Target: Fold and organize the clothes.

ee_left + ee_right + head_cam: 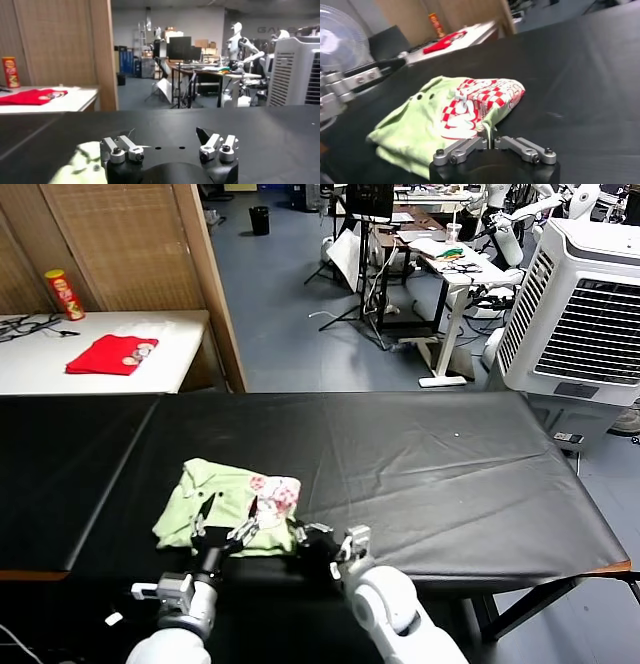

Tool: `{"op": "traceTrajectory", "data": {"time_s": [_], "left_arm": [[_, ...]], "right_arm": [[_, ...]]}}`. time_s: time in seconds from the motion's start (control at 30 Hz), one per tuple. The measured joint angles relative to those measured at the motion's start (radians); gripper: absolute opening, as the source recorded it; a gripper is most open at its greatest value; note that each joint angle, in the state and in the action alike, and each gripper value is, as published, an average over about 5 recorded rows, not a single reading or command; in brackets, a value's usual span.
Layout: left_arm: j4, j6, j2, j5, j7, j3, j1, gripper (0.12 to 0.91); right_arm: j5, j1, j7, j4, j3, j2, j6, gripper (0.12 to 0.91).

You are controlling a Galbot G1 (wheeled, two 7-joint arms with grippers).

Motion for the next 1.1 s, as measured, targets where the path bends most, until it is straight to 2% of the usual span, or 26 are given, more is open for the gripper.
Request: {"op": "traceTrajectory", "data": {"time_s": [0.13,0.23,0.33,0.37,0.43,0.57,0.67,0.9,1.0,1.1], "left_arm": [[0.012,-0.008,0.007,-0.017,-0.012,0.001,-0.009,0.798],[0.022,-0.011,0.021,-0.058,-0.016,0.003,-0.01,0.798],[0.032,-0.032,0.042,-0.101,-0.029,-0.002,-0.004,0.798],[0.034,-0.04,0.051,-0.111,-0.036,-0.005,-0.002,0.798],[0.038,-0.05,0.07,-0.131,-0.052,-0.013,0.002,0.798],[0.028,-0.049,0.109,-0.155,-0.084,-0.026,0.016,0.798],[0.009,-0.058,0.135,-0.159,-0.093,-0.038,0.04,0.798],[-0.048,-0.086,0.175,-0.159,-0.103,-0.077,0.168,0.798],[-0.074,-0.088,0.183,-0.167,-0.116,-0.088,0.239,0.798],[-0.104,-0.085,0.188,-0.189,-0.119,-0.104,0.314,0.798]], "right_arm": [[-0.022,-0.056,0.001,0.079,0.065,-0.053,-0.013,0.141],[-0.041,-0.096,-0.033,0.134,0.122,-0.1,-0.026,0.187],[-0.087,-0.132,-0.079,0.18,0.168,-0.146,-0.008,0.322],[-0.104,-0.143,-0.09,0.193,0.18,-0.159,0.005,0.389],[-0.139,-0.167,-0.095,0.22,0.199,-0.185,0.039,0.489],[-0.215,-0.229,-0.053,0.269,0.232,-0.23,0.147,0.7],[-0.269,-0.293,-0.017,0.302,0.254,-0.251,0.249,0.777],[-0.375,-0.477,0.065,0.366,0.302,-0.255,0.499,0.798],[-0.398,-0.552,0.106,0.394,0.318,-0.246,0.554,0.798],[-0.403,-0.628,0.15,0.431,0.335,-0.235,0.567,0.798]]}}
